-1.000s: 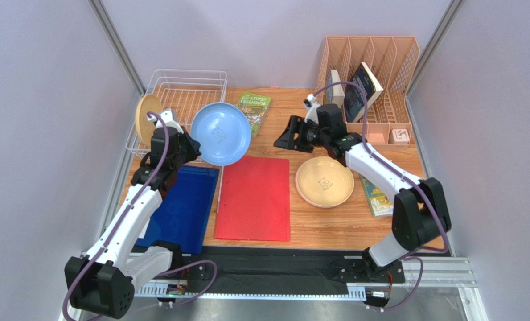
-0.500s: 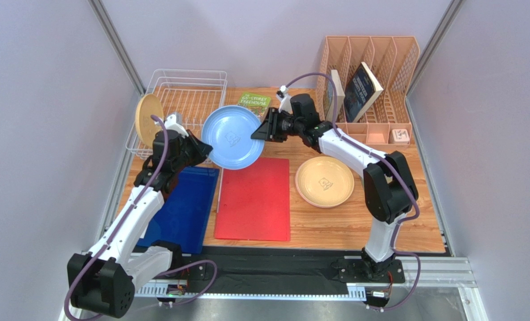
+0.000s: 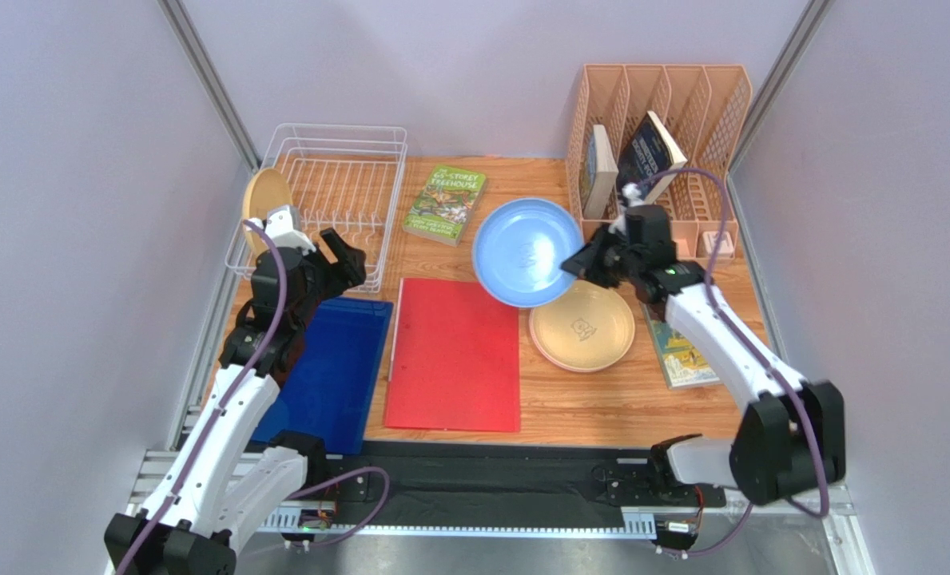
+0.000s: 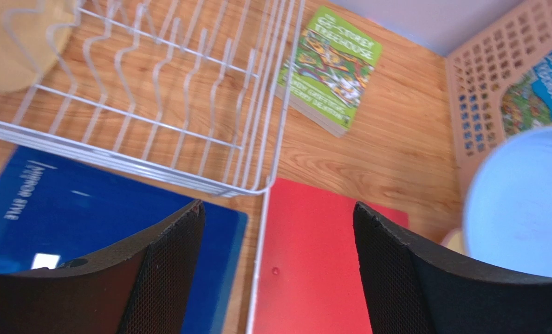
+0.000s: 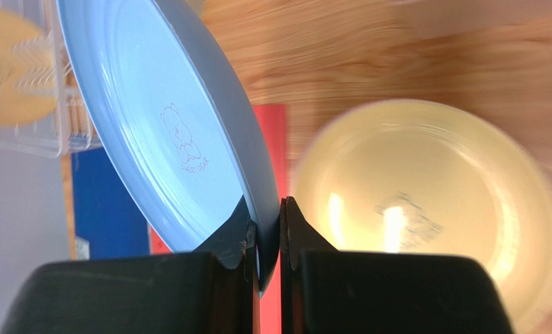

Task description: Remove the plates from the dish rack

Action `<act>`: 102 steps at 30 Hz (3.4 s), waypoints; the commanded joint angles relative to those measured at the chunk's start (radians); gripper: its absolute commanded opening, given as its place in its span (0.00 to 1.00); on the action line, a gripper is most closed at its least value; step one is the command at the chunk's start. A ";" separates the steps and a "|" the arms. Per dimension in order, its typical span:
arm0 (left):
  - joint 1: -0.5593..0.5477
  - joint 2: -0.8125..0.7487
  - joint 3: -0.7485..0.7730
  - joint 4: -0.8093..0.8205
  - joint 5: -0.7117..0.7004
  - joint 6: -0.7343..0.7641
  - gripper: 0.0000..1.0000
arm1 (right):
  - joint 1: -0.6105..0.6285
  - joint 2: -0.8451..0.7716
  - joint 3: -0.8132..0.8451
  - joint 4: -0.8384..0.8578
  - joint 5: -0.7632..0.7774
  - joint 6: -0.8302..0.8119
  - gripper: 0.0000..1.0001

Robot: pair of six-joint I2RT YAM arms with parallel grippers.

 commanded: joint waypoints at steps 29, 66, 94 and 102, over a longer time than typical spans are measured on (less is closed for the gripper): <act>0.081 0.154 0.123 0.121 -0.405 0.292 1.00 | -0.206 -0.300 -0.308 -0.223 0.134 -0.020 0.55; 0.365 0.703 0.195 0.590 -0.444 0.472 0.49 | -0.204 0.044 -0.039 -0.151 0.097 -0.093 0.67; 0.238 0.640 0.206 0.738 -0.627 0.726 0.00 | -0.203 0.061 -0.067 -0.122 0.082 -0.105 0.66; 0.166 0.619 0.180 0.818 -0.839 0.792 0.00 | -0.200 0.013 -0.082 -0.145 0.094 -0.109 0.66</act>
